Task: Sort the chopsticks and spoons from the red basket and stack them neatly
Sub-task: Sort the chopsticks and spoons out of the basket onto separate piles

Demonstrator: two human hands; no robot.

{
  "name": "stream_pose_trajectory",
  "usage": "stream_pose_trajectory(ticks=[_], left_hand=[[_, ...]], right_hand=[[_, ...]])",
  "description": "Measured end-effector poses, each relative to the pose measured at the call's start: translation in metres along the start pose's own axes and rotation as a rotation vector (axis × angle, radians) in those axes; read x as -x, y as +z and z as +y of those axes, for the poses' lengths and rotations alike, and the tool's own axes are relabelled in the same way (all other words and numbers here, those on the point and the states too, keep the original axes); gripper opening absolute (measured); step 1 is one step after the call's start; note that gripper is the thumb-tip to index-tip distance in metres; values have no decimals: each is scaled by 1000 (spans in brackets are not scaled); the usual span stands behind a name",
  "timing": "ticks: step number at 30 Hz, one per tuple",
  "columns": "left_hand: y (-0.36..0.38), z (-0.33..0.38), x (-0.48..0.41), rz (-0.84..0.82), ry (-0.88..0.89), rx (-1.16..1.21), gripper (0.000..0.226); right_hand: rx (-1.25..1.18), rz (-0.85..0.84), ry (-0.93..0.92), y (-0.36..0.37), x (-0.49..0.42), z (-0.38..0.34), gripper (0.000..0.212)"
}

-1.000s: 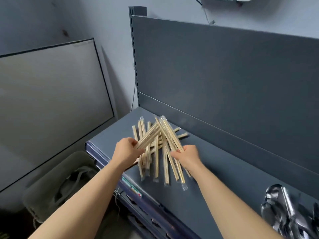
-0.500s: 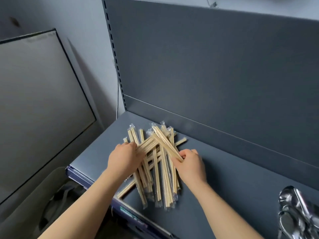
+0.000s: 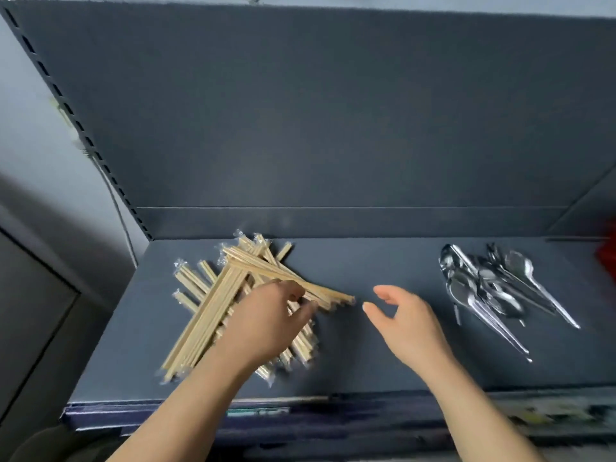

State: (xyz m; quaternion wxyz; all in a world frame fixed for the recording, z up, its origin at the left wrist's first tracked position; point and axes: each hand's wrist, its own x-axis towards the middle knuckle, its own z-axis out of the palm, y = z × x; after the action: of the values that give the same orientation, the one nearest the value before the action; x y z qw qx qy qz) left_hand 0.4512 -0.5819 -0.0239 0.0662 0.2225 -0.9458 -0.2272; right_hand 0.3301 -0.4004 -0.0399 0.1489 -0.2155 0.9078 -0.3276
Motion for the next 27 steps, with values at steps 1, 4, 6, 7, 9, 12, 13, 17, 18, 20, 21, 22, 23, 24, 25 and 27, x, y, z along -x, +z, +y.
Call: stream_pose_trajectory(ticks=[1, 4, 6, 7, 9, 12, 13, 17, 18, 20, 21, 22, 23, 24, 25, 27], left_hand=[[5, 15, -1, -30, 53, 44, 36], [22, 62, -6, -88, 240, 40, 36], [32, 95, -11, -101, 340, 17, 38], [39, 114, -13, -110, 383, 9, 39], [54, 154, -16, -129, 451, 7, 39], [83, 219, -21, -142, 554, 49, 36], [93, 242, -24, -141, 581, 55, 35], [136, 343, -41, -106, 652, 80, 34], [146, 368, -46, -91, 657, 91, 35], [166, 416, -56, -87, 649, 109, 35], [176, 438, -62, -89, 633, 113, 33], [186, 458, -68, -87, 614, 113, 31], [197, 476, -74, -83, 598, 111, 30], [207, 491, -81, -81, 581, 101, 30], [218, 505, -89, -77, 560, 84, 31], [237, 523, -107, -89, 506, 38, 34]], right_hand=[[-25, 33, 28, -12, 10, 11, 42], [-81, 147, 102, -52, 36, 47, 41], [-87, 224, 147, -80, 51, 76, 39], [-83, 265, 168, -95, 59, 93, 38], [-86, 342, 211, -127, 76, 128, 37], [-107, 452, 277, -177, 99, 183, 34], [-117, 483, 293, -195, 105, 202, 33], [-183, 559, 317, -276, 119, 276, 29], [-184, 572, 313, -298, 119, 293, 28], [-203, 591, 318, -338, 117, 322, 26], [-206, 593, 322, -356, 115, 337, 25], [-200, 595, 323, -373, 111, 352, 25], [-189, 600, 316, -388, 106, 366, 24], [-180, 601, 306, -401, 99, 380, 23], [-172, 592, 294, -413, 92, 393, 23], [-160, 549, 275, -429, 74, 414, 23]])
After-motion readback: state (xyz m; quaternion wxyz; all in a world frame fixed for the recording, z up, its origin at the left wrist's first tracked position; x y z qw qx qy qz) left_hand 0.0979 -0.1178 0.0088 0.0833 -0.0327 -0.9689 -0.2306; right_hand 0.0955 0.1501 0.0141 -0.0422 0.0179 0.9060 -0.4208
